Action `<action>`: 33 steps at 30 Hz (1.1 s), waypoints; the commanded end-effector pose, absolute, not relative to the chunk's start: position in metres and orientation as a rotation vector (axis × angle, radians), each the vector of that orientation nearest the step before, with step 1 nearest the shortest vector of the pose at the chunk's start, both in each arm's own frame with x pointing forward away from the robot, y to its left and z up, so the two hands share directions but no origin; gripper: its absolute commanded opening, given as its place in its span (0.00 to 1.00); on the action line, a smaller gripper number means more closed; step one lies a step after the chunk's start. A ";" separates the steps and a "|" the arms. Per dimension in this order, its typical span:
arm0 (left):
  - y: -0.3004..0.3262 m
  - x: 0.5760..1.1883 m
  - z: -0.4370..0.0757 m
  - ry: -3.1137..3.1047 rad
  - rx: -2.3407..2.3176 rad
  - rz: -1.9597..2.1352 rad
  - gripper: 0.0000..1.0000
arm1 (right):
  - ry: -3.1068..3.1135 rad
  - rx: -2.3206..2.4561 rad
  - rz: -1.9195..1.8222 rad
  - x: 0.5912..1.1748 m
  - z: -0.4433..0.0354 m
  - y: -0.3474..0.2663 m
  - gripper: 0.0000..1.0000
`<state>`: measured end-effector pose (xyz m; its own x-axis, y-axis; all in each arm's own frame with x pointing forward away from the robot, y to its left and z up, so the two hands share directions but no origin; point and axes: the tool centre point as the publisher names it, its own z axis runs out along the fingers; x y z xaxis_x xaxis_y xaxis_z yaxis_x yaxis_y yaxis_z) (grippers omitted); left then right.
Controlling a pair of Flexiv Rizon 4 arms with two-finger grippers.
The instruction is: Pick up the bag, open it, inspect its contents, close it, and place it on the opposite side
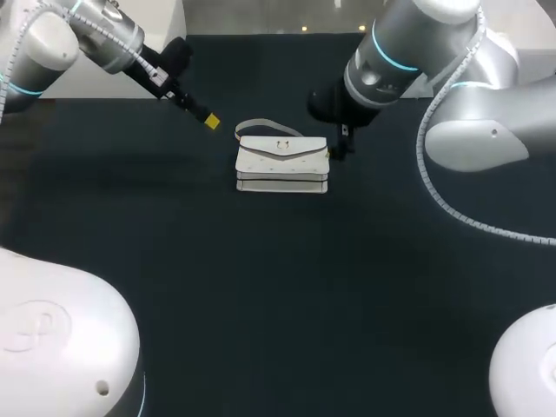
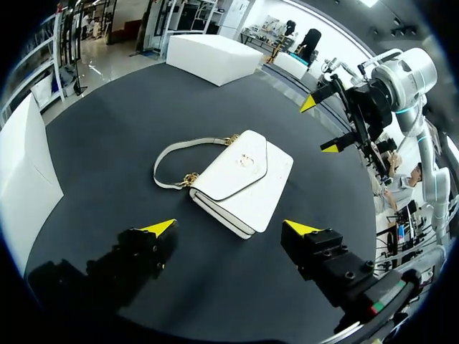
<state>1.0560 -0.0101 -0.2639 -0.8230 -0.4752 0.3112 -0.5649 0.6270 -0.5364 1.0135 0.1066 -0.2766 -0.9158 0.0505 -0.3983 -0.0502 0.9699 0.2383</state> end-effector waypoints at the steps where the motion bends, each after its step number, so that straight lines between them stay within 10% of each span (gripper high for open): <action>1: -0.010 1.059 -0.264 -2.703 0.866 0.957 1.00 | 2.694 0.005 0.339 1.012 -0.278 0.107 1.00; 33: -0.046 1.074 -0.256 -3.193 -0.569 0.876 1.00 | 2.252 -0.036 0.259 0.988 -0.295 0.151 1.00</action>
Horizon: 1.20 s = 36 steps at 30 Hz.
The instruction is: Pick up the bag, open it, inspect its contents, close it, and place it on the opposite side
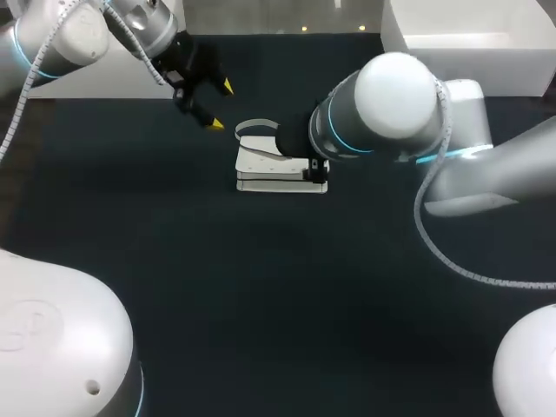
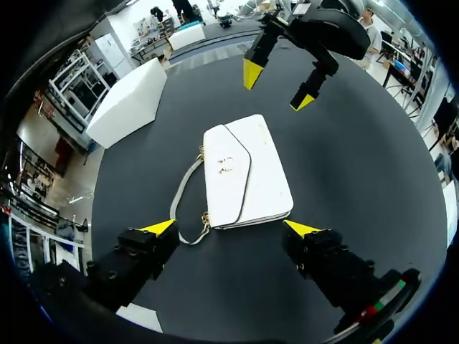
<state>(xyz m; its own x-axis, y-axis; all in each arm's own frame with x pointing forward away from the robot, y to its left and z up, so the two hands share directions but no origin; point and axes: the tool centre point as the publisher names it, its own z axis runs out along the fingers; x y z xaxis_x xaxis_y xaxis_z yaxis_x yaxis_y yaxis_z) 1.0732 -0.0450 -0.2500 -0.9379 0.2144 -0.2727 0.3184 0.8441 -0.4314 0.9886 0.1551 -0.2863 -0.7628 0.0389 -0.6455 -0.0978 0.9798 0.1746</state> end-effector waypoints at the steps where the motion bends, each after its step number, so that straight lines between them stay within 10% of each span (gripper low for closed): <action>1: -0.047 1.076 -0.256 2.810 0.490 -0.759 1.00 | 2.243 -0.038 0.256 0.988 -0.297 0.150 1.00; 36: -0.097 1.082 -0.280 2.572 0.607 -0.833 1.00 | 2.251 -0.039 0.087 0.998 -0.334 0.151 1.00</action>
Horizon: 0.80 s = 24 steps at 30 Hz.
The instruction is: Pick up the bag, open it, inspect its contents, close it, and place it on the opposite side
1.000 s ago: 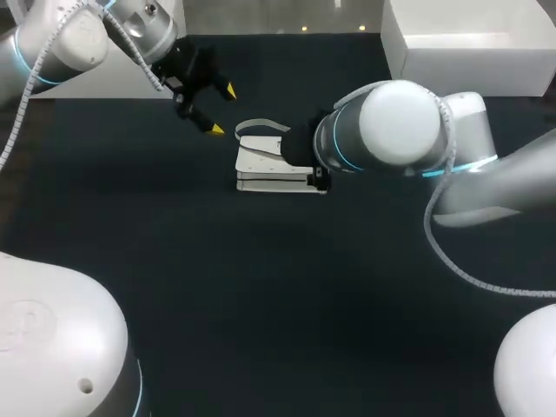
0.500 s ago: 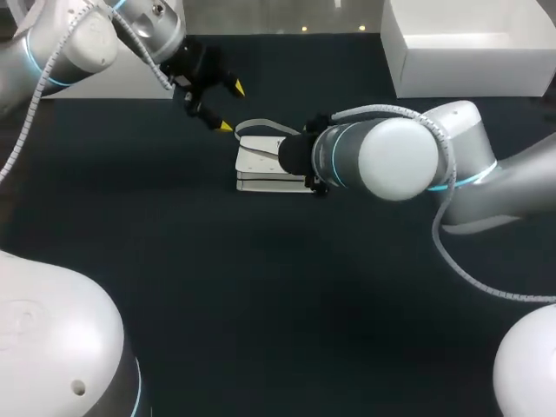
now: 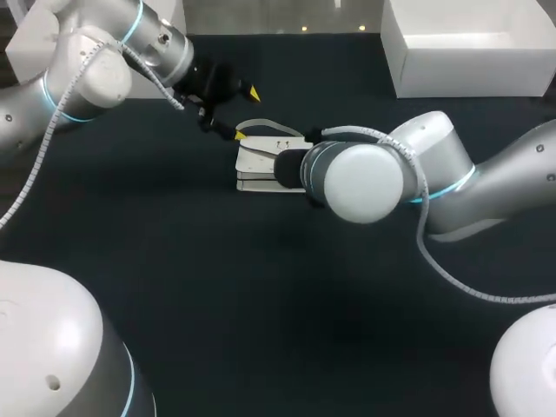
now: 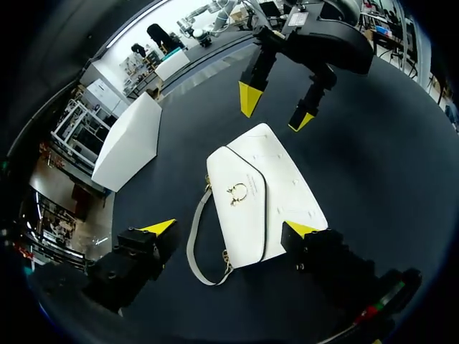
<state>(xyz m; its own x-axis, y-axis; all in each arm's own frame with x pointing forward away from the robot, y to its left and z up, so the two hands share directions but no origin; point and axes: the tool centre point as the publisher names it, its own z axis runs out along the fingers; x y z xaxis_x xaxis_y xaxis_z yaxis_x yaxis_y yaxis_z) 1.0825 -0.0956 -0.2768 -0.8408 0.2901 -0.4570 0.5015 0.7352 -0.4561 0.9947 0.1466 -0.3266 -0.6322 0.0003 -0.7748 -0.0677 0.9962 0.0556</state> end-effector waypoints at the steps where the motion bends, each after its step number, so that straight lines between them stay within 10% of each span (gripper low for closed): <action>1: -0.097 1.082 -0.280 2.571 0.606 -0.834 1.00 | 2.253 -0.039 0.087 0.999 -0.335 0.150 1.00; 4: -0.097 1.082 -0.280 2.569 0.607 -0.838 1.00 | 2.263 -0.030 0.094 1.001 -0.340 0.149 1.00; 11: -0.099 1.082 -0.281 2.554 0.609 -0.849 1.00 | 2.272 -0.010 0.125 1.010 -0.346 0.148 0.48; 24: -0.100 1.081 -0.283 2.564 0.619 -0.846 1.00 | 2.303 0.010 0.120 1.019 -0.358 0.144 0.41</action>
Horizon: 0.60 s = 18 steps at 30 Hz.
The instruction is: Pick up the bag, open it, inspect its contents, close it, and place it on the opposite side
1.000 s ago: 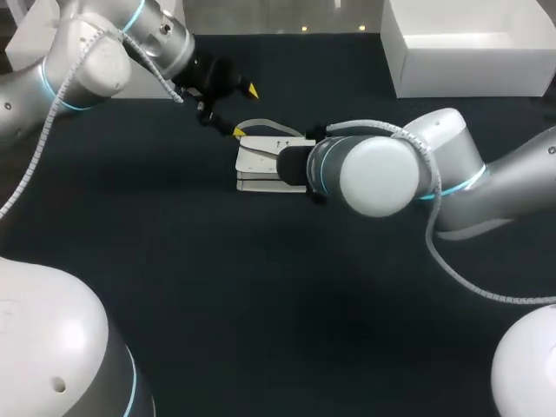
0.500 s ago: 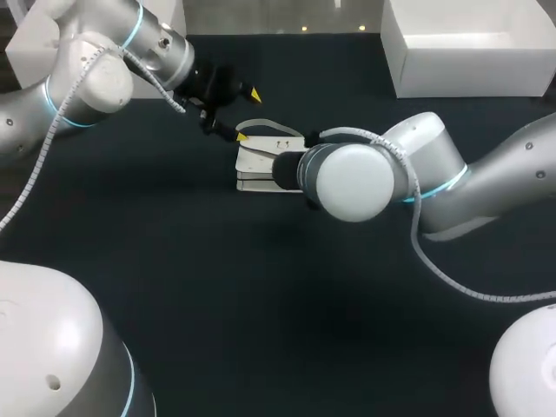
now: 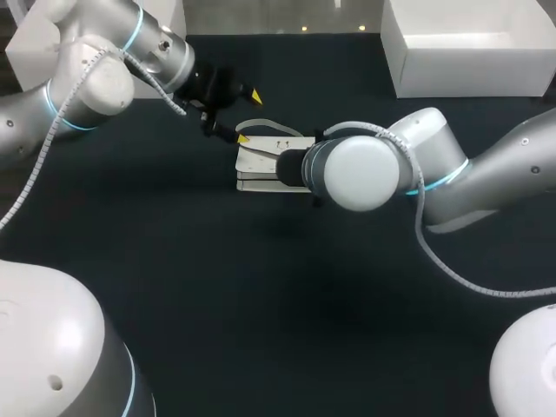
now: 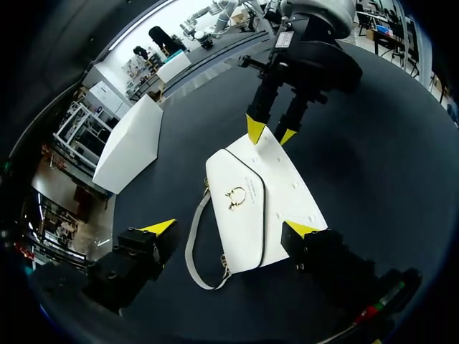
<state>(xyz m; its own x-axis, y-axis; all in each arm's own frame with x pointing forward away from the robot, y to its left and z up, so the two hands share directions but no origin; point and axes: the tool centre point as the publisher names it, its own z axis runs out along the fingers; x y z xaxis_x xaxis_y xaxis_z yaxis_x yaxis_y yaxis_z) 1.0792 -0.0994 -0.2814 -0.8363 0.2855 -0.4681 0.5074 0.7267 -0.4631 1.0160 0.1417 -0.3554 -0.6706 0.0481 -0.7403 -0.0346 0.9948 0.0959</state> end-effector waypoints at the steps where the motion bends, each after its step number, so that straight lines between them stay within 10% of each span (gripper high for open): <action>1: -0.100 1.081 -0.283 2.565 0.619 -0.847 1.00 | 2.304 0.010 0.117 1.019 -0.359 0.144 0.40; 18: -0.099 1.078 -0.285 2.569 0.635 -0.857 1.00 | 2.314 -0.001 0.104 1.021 -0.363 0.147 0.00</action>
<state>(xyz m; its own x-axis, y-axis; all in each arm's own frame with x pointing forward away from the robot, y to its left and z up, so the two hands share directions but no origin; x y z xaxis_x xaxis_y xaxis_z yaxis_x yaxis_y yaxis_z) 1.0763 -0.0997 -0.2835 -0.8358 0.2977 -0.4613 0.5139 0.7199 -0.4665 1.0216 0.1463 -0.3621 -0.6816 0.0311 -0.7311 -0.0356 0.9965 0.0756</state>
